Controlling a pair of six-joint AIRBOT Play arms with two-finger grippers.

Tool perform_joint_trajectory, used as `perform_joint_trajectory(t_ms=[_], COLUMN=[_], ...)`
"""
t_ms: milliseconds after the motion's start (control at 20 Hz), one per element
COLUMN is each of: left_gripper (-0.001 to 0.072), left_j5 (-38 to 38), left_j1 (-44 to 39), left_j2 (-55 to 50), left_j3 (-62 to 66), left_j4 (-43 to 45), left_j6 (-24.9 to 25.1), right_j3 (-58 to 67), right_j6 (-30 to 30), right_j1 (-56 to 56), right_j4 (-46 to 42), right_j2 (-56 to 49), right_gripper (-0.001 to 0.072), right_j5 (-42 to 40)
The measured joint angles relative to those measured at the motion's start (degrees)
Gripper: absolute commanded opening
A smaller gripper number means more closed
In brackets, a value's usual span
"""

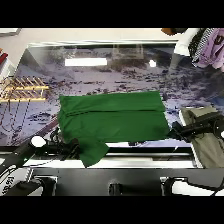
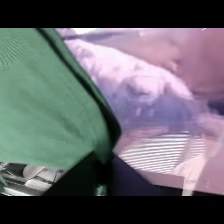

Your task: Fold the clothes and pants, and hang the long-sleeved shirts on hangers.

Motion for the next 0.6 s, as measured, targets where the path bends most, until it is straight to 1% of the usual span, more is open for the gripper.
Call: perform_joint_trajectory(t_ms=[150, 450, 600], left_gripper=[0.0026, 0.0026, 0.0026], left_j5=[-3.5, -21.6, -28.6], left_j1=[2.5, 13.9, 16.8], left_j2=[0.6, 6.7, 10.3], left_j3=[2.5, 10.3, 13.2], left_j4=[2.4, 13.8, 17.0], left_j6=[0.0, 0.0, 0.0], right_j3=[0.0, 0.0, 0.0], right_j6=[0.2, 4.4, 5.6], right_j1=[1.0, 1.6, 1.6], right_j4=[-0.6, -3.5, -3.9], right_j2=[1.5, 10.9, 16.7], right_gripper=[0.0029, 0.0028, 0.0027], right_j5=[-0.7, -8.5, -11.9])
